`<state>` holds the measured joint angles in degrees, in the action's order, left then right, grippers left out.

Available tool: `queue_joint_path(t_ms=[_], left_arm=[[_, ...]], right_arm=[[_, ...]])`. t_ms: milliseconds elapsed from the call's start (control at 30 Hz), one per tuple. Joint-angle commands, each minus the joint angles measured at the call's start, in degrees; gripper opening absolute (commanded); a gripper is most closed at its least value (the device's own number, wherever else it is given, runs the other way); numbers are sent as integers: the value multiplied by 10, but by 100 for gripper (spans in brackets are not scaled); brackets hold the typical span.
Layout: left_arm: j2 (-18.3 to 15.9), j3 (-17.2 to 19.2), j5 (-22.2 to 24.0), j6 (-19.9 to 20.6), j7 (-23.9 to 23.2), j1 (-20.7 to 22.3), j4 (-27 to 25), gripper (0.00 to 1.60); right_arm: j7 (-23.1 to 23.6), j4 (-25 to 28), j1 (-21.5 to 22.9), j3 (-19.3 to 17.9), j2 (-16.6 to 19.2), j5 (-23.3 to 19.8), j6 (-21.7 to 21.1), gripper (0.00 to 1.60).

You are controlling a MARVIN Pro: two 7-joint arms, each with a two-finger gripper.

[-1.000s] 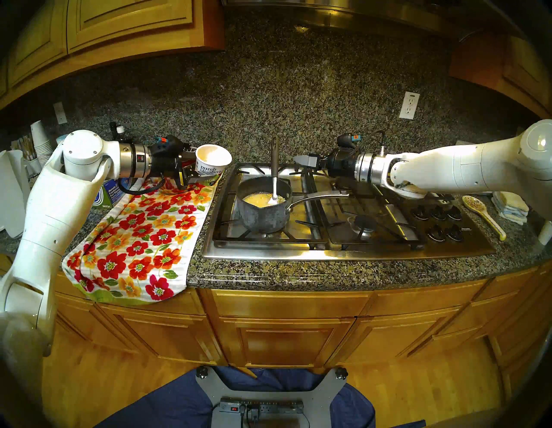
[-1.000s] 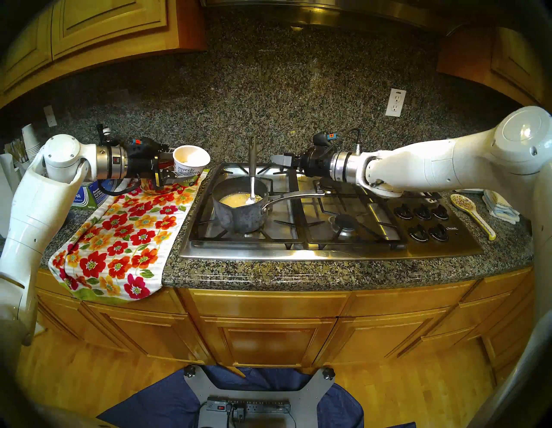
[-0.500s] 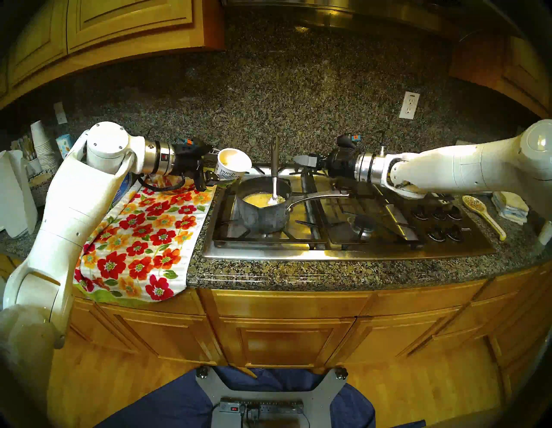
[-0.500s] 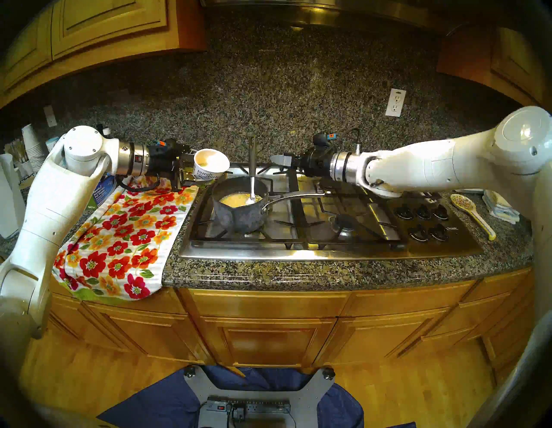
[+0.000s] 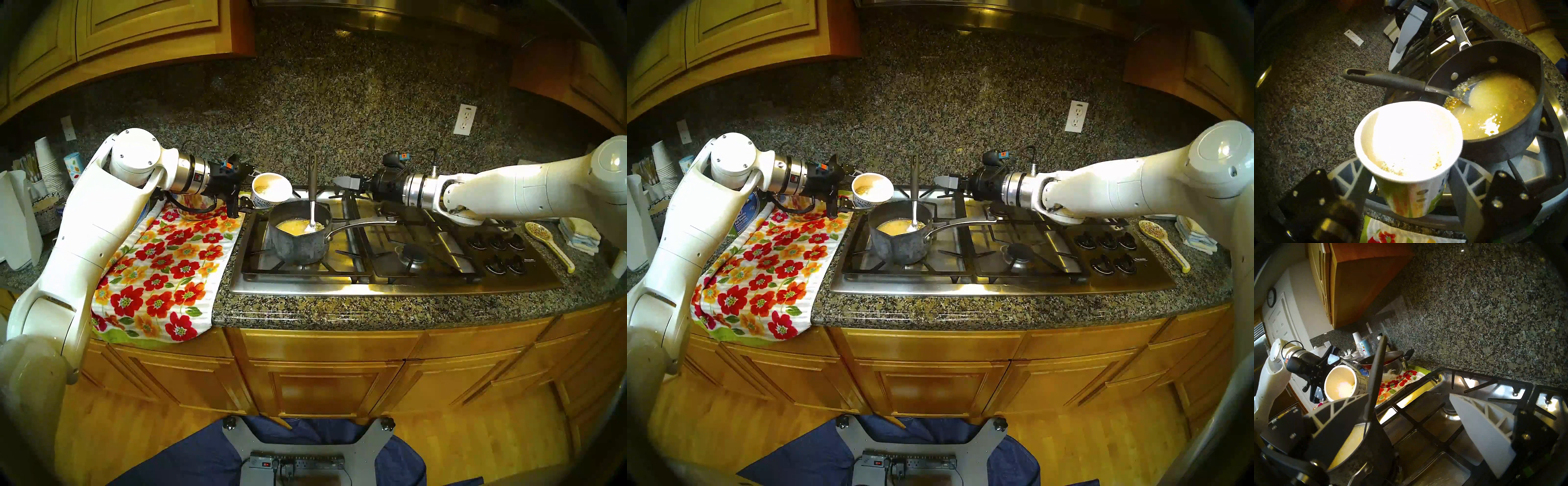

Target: Pour oats into pot and stir with a spoon

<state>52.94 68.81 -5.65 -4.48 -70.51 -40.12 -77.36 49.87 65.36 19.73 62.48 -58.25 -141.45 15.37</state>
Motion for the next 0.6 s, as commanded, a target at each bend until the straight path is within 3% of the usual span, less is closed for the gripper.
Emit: queue_joint_path(t_ms=[0,567], left_arm=[[10,6,-3,-22,10,31,-12,77],[1,19,-39,-56,35,24,-37,75]], right_arm=[[0,-6,22,-10,0,-3,2,160],[0,-6,22,-10,0,-3,2,160]])
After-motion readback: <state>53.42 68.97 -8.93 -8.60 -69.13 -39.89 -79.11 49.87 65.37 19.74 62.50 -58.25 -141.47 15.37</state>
